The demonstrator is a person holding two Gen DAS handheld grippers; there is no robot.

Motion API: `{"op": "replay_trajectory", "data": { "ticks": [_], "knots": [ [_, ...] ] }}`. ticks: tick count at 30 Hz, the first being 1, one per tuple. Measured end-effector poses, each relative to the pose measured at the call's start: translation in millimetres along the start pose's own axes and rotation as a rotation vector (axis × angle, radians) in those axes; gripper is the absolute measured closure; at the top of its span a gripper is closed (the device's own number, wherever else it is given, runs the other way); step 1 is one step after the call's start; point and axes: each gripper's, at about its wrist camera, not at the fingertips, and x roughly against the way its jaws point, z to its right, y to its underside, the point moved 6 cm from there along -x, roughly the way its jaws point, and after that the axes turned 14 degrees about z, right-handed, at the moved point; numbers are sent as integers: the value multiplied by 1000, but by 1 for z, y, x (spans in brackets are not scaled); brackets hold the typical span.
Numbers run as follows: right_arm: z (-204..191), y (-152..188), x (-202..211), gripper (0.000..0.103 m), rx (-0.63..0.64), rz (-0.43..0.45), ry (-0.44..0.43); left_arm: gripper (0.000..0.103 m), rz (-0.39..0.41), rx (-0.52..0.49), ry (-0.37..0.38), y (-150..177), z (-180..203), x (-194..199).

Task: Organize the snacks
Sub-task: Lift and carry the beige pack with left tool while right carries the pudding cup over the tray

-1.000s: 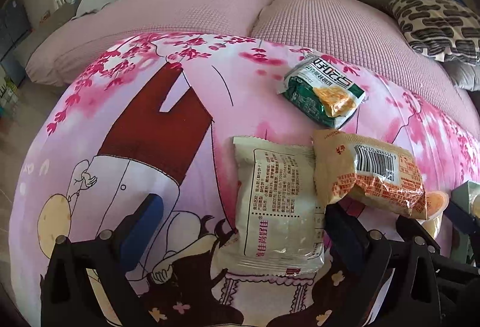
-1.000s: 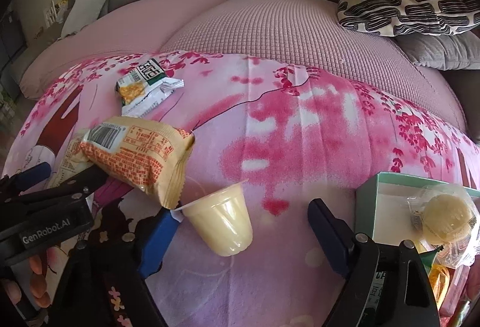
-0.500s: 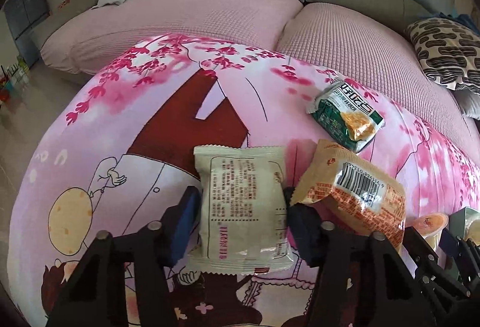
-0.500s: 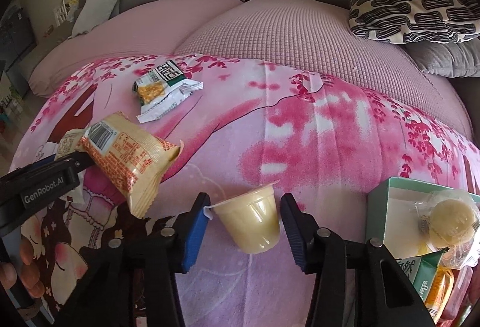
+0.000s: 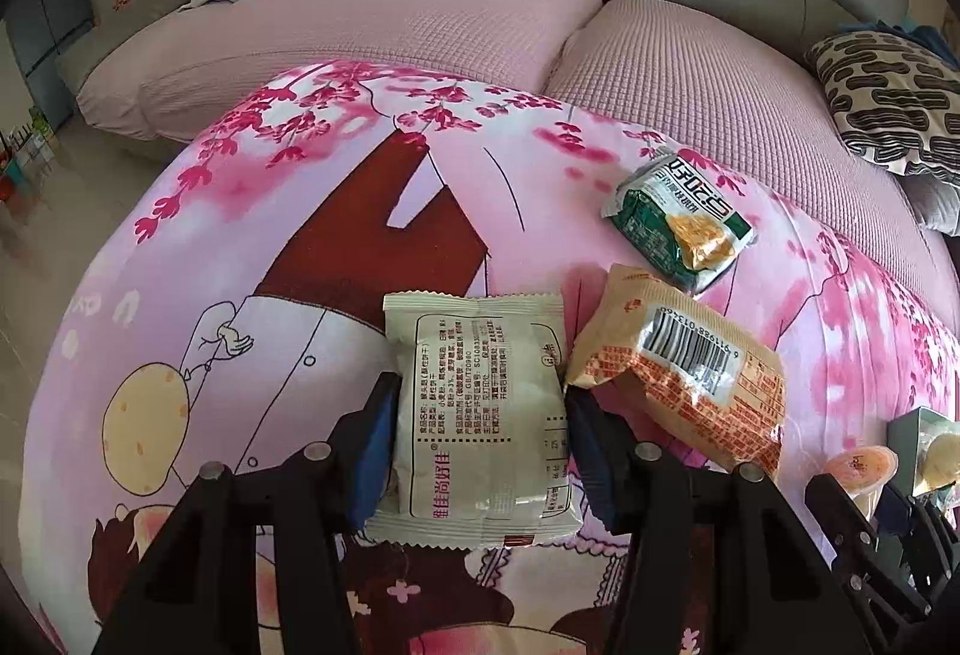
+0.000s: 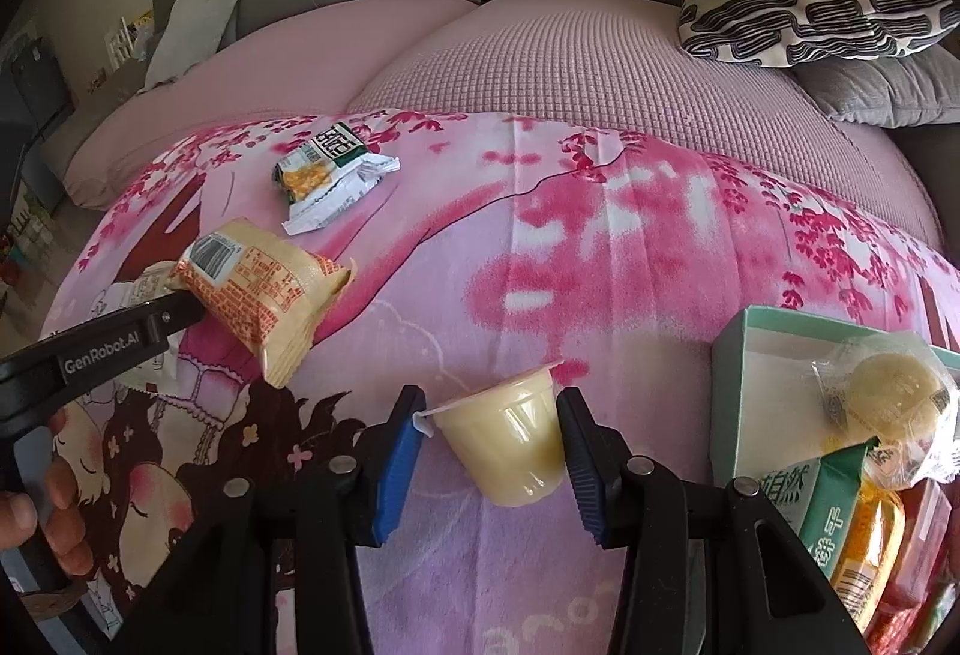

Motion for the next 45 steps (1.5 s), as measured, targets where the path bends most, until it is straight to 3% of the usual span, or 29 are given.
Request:
{"op": "replay_trajectory", "data": {
  "ticks": [17, 28, 39, 45],
  "knots": [
    [7, 7, 66, 58, -67, 31, -44, 48, -79, 37, 2, 16, -1, 37],
    [18, 9, 114, 58, -102, 83, -64, 48, -24, -18, 1, 20, 17, 83],
    [70, 1, 151, 58, -182, 164, -17, 48, 65, -110, 111, 16, 83, 123],
    [110, -2, 163, 58, -245, 196, 45, 48, 70, -130, 179, 19, 113, 131]
  ]
}}
